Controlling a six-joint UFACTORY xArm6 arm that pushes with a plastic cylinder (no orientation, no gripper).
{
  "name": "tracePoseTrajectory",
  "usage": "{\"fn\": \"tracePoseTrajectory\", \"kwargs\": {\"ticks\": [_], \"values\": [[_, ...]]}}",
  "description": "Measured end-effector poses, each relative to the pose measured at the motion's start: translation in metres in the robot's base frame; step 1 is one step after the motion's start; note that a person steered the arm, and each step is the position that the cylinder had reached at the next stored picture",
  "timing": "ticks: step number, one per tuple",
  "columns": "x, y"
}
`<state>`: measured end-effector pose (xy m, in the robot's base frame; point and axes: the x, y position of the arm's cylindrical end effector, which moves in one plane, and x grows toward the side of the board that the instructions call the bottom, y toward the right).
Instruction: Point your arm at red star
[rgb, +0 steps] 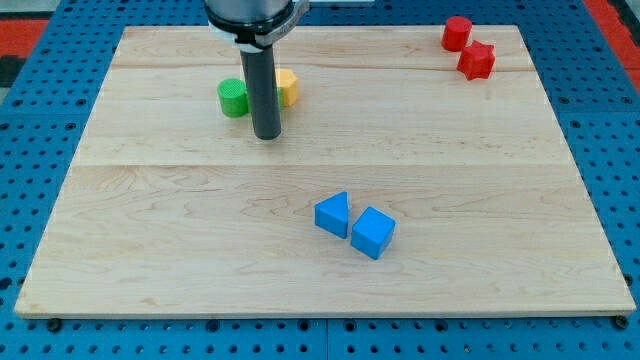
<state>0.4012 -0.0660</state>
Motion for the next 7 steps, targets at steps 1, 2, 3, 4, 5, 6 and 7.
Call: {"fn": "tracePoseTrajectory", "kwargs": {"ticks": [1, 2, 3, 4, 5, 6, 7], "values": [[0.009, 0.013], [0.009, 0.063], [0.009, 0.073], [0.006, 0.077], [-0.024, 0.084], [-0.067, 0.100], [-0.109, 0.110]]}}
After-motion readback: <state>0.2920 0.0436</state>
